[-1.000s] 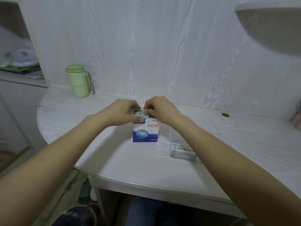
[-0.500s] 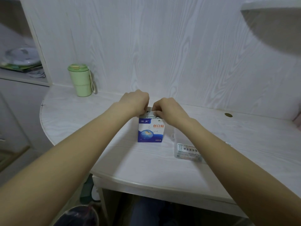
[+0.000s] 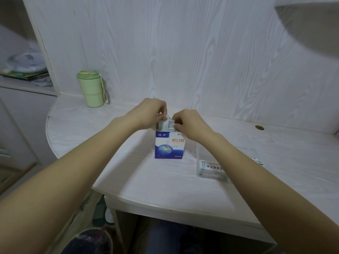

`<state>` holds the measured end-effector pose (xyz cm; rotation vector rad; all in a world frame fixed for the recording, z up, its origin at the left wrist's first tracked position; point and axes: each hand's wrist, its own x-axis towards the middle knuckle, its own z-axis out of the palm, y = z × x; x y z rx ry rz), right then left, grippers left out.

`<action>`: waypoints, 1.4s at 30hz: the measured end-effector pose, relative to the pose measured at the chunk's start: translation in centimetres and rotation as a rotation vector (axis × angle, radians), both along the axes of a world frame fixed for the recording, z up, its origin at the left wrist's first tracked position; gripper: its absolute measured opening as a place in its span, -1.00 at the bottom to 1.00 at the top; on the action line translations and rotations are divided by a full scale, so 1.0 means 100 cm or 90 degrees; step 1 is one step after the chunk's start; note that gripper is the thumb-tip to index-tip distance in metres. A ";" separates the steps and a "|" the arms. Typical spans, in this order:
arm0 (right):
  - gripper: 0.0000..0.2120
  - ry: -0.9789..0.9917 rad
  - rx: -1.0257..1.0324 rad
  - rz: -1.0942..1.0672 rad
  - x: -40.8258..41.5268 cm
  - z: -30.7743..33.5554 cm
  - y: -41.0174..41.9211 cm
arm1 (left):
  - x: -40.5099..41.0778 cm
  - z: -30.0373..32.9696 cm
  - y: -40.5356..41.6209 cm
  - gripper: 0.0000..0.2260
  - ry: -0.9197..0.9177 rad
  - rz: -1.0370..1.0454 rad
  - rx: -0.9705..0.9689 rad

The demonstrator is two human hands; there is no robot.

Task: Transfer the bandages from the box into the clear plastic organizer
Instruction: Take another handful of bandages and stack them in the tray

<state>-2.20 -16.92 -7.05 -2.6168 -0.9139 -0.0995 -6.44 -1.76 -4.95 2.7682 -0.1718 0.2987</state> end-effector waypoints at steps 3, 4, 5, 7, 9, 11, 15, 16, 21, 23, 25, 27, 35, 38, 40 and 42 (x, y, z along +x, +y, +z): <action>-0.82 0.043 0.032 0.003 -0.002 0.001 -0.002 | -0.004 0.000 0.001 -0.90 -0.045 0.009 0.018; -0.85 0.055 0.059 0.006 -0.004 0.001 -0.003 | -0.005 0.000 0.001 -0.90 -0.058 0.018 0.035; -0.86 0.062 0.097 0.007 -0.005 0.001 -0.003 | -0.005 -0.001 0.000 -0.91 -0.071 0.025 0.045; -0.90 0.061 0.177 0.010 -0.007 0.001 -0.003 | -0.006 -0.001 -0.001 -0.91 -0.098 0.023 0.021; -0.91 0.048 0.218 0.011 -0.007 0.002 -0.002 | -0.008 0.000 -0.002 -0.90 -0.119 0.005 -0.037; -0.85 0.046 0.244 0.009 -0.005 0.002 0.001 | -0.010 0.003 -0.003 -0.91 -0.128 -0.007 -0.095; -0.68 0.043 0.269 -0.011 -0.001 0.001 0.005 | -0.010 0.002 -0.003 -0.92 -0.138 0.016 -0.192; -0.62 0.043 0.275 -0.016 -0.001 0.001 0.005 | -0.009 0.000 -0.003 -0.90 -0.142 0.035 -0.222; -0.66 0.083 0.385 -0.036 0.001 -0.001 0.001 | -0.003 -0.007 0.000 -0.60 -0.050 0.065 -0.214; -0.74 0.120 0.461 -0.035 0.004 0.001 0.000 | 0.001 -0.008 -0.001 -0.65 0.002 0.058 -0.174; -0.82 0.148 0.535 -0.032 0.009 0.004 -0.001 | 0.003 -0.007 -0.006 -0.82 0.015 0.040 -0.167; -0.83 0.172 0.595 -0.039 0.011 0.007 -0.003 | 0.004 -0.004 -0.012 -0.85 0.014 0.018 -0.188; -0.86 0.286 0.739 -0.004 0.005 0.025 -0.022 | 0.004 0.020 -0.036 -0.82 -0.022 -0.037 -0.125; -0.85 0.313 0.781 -0.018 -0.004 0.029 -0.037 | -0.004 0.026 -0.051 -0.82 0.023 -0.071 -0.246; -0.83 0.350 0.805 -0.019 -0.012 0.028 -0.049 | -0.011 0.025 -0.061 -0.80 0.082 -0.097 -0.373; -0.83 0.384 0.821 -0.023 -0.021 0.025 -0.060 | -0.018 0.024 -0.069 -0.75 0.093 -0.108 -0.362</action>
